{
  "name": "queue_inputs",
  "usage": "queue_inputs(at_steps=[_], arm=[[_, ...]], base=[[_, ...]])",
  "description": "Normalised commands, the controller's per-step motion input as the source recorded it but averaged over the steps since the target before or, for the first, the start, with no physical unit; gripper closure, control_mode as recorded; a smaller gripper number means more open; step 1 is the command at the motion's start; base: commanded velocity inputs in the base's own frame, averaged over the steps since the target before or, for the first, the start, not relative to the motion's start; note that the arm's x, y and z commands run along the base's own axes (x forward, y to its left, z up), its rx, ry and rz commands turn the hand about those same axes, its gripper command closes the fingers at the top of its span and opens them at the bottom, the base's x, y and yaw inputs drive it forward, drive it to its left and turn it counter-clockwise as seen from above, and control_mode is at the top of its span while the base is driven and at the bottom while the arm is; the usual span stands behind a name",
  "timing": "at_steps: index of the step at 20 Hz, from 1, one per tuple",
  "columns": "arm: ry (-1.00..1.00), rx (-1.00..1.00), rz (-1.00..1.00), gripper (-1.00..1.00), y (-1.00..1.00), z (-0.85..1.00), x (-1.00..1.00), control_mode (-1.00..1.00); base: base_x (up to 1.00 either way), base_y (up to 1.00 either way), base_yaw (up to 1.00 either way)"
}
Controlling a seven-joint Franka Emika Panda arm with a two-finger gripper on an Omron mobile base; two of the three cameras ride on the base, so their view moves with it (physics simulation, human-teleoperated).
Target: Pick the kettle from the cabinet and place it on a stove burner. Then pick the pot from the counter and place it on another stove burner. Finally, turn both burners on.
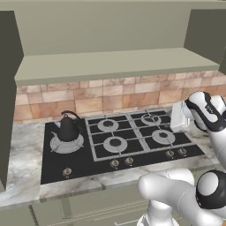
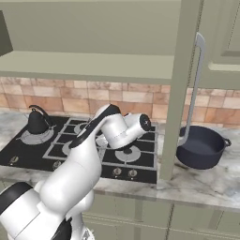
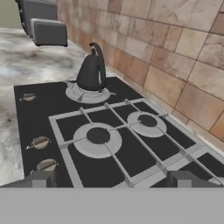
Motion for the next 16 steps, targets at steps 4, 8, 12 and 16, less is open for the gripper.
queue_inputs(at_steps=[4, 8, 12, 16], arm=[[0.0, -0.01, 0.0, -1.0, 0.0, -0.01, 0.0, -1.0], [0.0, -0.01, 0.0, -1.0, 0.0, -0.01, 0.0, -1.0], [0.0, 0.0, -0.03, -1.0, 0.0, 0.0, 0.0, -1.0], [0.0, -0.03, -0.06, -1.0, 0.0, 0.0, 0.0, -1.0]], base=[[0.0, 0.0, 0.0], [0.0, 0.0, 0.0], [0.0, 0.0, 0.0], [0.0, 0.0, 0.0]])
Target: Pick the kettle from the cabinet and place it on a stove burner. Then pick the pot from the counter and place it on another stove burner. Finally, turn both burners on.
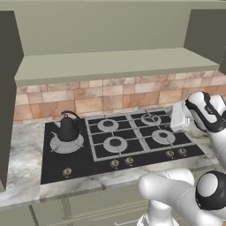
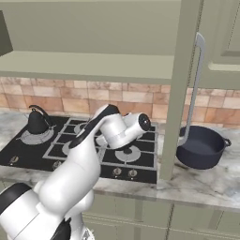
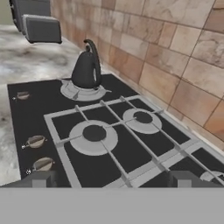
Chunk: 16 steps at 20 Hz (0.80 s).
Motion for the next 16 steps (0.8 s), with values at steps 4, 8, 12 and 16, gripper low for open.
queue_inputs(at_steps=[4, 8, 12, 16], arm=[[0.0, -0.1, -0.11, -1.0, -0.02, -0.02, 0.0, -1.0], [0.0, -0.15, -0.15, -1.0, -0.11, -0.06, 0.02, -1.0], [0.01, -0.15, -0.14, -1.0, -0.12, -0.03, 0.04, -1.0], [0.03, -0.13, -0.12, -1.0, -0.15, 0.0, 0.06, -1.0]], base=[[0.0, 0.0, 0.0], [0.0, 0.0, 0.0], [0.0, 0.0, 0.0], [0.0, 0.0, 0.0]])
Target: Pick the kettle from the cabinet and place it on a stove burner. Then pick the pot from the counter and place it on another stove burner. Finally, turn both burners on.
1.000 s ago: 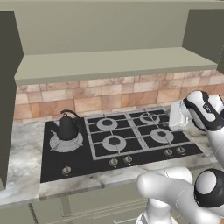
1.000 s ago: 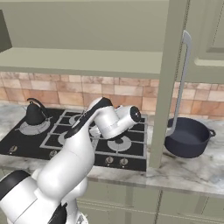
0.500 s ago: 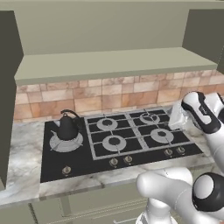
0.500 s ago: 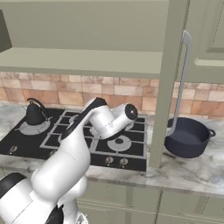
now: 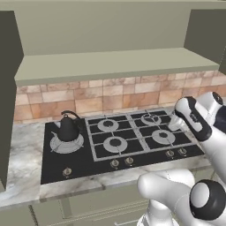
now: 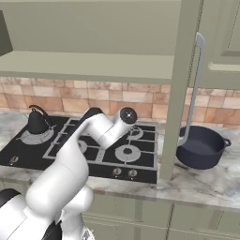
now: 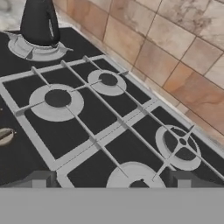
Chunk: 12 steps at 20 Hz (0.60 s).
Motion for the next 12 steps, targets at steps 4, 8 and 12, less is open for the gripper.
queue_inputs(at_steps=[4, 8, 12], arm=[[0.08, -0.13, -0.11, -1.0, -0.09, -0.1, 0.1, -1.0], [0.04, -0.08, -0.08, -1.0, -0.2, -0.12, 0.07, -1.0], [0.03, -0.06, -0.09, -1.0, -0.26, -0.03, 0.09, -1.0]], base=[[0.0, 0.0, 0.0], [0.0, 0.0, 0.0], [0.0, 0.0, 0.0]])
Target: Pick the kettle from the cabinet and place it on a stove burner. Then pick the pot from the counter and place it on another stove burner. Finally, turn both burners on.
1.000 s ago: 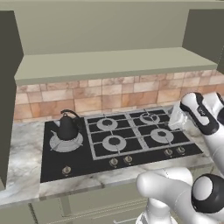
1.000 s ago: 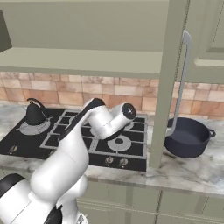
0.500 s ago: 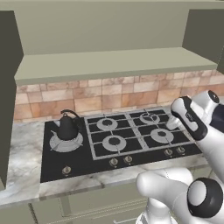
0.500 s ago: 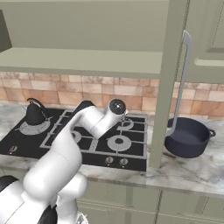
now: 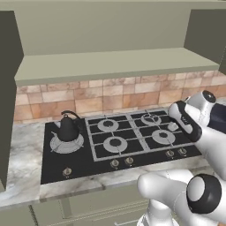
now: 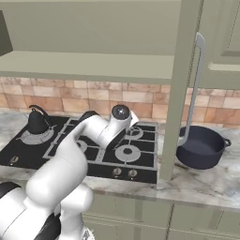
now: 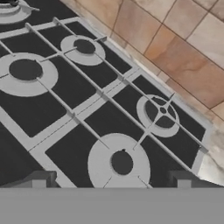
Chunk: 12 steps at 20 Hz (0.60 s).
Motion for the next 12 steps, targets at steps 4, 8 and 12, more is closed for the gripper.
queue_inputs(at_steps=[4, 8, 12], arm=[[0.04, -0.06, -0.11, -1.0, -0.25, 0.0, 0.07, -1.0], [0.06, -0.07, -0.12, -1.0, -0.21, 0.0, 0.06, -1.0], [0.05, -0.08, -0.11, -1.0, -0.25, 0.0, 0.01, -1.0]], base=[[0.0, 0.0, 0.0], [0.0, 0.0, 0.0], [0.0, 0.0, 0.0]])
